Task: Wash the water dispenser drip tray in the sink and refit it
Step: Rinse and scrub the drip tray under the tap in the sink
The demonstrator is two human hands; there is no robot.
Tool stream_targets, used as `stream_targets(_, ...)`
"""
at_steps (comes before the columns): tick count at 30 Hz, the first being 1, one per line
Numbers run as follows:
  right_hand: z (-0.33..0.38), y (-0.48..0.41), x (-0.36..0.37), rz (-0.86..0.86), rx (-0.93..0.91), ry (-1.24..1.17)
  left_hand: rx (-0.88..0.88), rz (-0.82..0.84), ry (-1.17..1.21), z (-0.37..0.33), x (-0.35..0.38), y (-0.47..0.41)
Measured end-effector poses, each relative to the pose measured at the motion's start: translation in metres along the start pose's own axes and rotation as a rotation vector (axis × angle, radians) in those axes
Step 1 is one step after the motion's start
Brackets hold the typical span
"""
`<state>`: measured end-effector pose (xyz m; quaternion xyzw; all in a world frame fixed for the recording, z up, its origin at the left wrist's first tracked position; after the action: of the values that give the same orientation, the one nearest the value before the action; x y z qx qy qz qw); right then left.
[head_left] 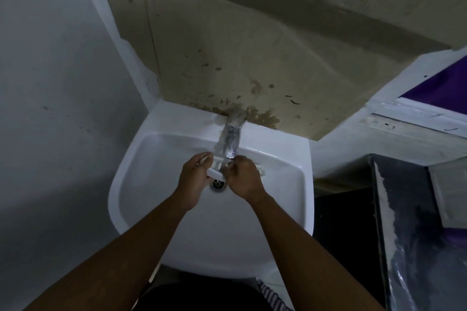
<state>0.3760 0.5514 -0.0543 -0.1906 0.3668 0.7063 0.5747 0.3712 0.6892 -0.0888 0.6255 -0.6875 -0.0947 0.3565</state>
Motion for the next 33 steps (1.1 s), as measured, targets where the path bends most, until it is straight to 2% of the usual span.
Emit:
stream_targets(4, -0.004, 0.001, -0.003, -0.004, 0.003, -0.005, -0.023, 0.024, -0.014, 0.002, 0.005, 0.000)
stream_targets(7, -0.009, 0.004, -0.007, -0.088, 0.104, -0.110, -0.082, 0.042, -0.033, 0.003, 0.006, 0.000)
stream_targets(9, -0.011, 0.007, -0.003, -0.084, 0.179, -0.174, -0.121, 0.038, -0.049, 0.005, 0.003, 0.000)
stream_targets(14, -0.023, 0.006, 0.016, 0.197, 0.375, -0.243, -0.213, -0.060, -0.056, 0.016, -0.010, 0.002)
stream_targets(17, -0.026, 0.004, 0.026, 0.365, 0.442, -0.296, -0.238, -0.065, -0.151, 0.019, -0.015, 0.004)
stream_targets(20, -0.027, 0.004, 0.027, 0.438, 0.506, -0.360, -0.194, -0.058, -0.314, 0.015, -0.015, 0.004)
stream_targets(24, -0.020, -0.004, 0.023, 0.458, 0.475, -0.280, -0.043, 0.051, -0.429, 0.006, -0.005, 0.006)
stream_targets(29, -0.013, -0.011, 0.019, 0.420, 0.415, -0.242, 0.008, 0.080, -0.293, 0.004, -0.005, 0.009)
stream_targets(33, 0.000, -0.009, 0.016, 0.275, 0.301, -0.076, -0.011, 0.042, -0.179, 0.003, -0.006, 0.007)
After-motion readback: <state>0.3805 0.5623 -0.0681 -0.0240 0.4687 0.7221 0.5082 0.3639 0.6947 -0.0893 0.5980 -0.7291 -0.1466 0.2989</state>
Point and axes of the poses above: each hand's wrist, its own y-axis away from the middle knuckle, its own x-axis out of the palm, z = x × y, the point moved 7 cm from there along -y, towards the middle knuckle, and after that the axes turned 12 degrees about z, right-handed, at the moved point
